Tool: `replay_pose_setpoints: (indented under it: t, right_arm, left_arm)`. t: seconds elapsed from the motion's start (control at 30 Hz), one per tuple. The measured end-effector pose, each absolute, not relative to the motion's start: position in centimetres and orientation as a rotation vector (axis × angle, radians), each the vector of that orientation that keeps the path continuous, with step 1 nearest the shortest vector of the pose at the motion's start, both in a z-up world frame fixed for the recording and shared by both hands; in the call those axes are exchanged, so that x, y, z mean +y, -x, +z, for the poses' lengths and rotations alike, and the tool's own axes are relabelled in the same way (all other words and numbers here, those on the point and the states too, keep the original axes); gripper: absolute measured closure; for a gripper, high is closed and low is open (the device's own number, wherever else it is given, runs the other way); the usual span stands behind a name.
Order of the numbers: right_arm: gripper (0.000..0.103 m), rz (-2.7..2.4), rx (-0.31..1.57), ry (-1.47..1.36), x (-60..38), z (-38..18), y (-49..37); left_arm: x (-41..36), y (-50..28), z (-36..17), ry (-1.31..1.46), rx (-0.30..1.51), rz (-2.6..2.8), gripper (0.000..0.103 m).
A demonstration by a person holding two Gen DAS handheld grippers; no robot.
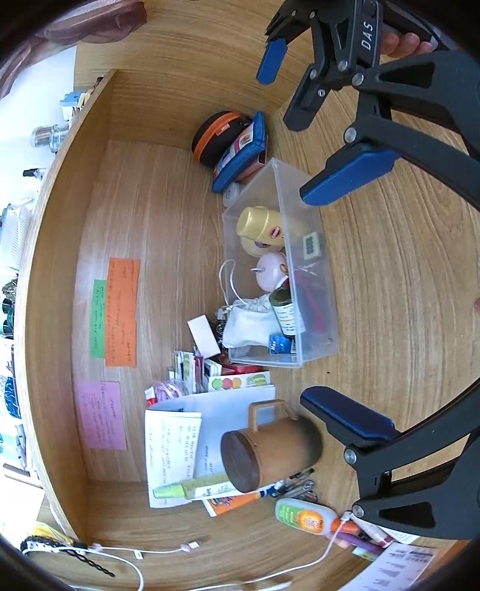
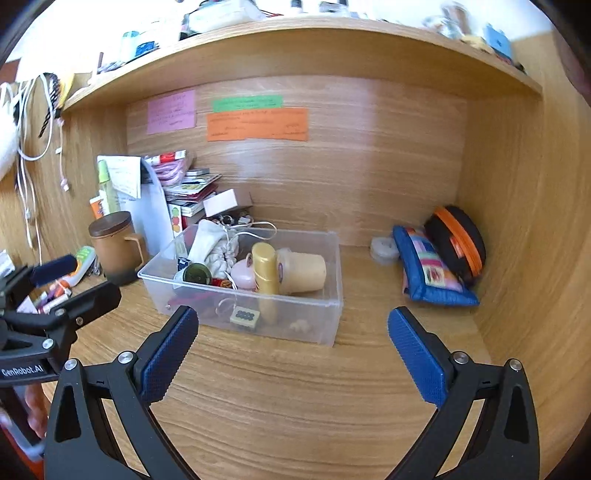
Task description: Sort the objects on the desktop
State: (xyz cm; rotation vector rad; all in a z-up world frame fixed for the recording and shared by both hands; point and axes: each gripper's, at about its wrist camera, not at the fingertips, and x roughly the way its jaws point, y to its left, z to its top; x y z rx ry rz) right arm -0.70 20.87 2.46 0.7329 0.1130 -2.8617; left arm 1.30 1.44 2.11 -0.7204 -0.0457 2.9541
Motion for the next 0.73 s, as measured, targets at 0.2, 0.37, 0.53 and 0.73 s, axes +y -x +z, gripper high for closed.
replay_pose_setpoints:
  t: [0.2, 0.37, 0.53, 0.73]
  right_arm:
    - [0.000, -2.913, 0.143, -0.743, 21.2, 1.8, -0.5]
    - [0.000, -2.912, 0.144, -0.759, 21.1, 1.4, -0.7]
    - [0.000, -2.935, 0.200, -0.742, 20.5, 1.0, -1.1]
    - [0.000, -2.934, 0.225, -0.727, 20.1, 1.1, -1.1]
  left_arm:
    - [2.0, -1.3, 1.0, 0.753, -0.015, 2.974, 0.003]
    - [2.4, -1.1, 0.3, 0.776, -0.007, 2.958, 0.003]
    - [2.7, -0.7, -0.3, 0.804, 0.006, 2.946, 0.003]
    - [2.3, -0.5, -0.3, 0.806, -0.017, 2.918, 0.003]
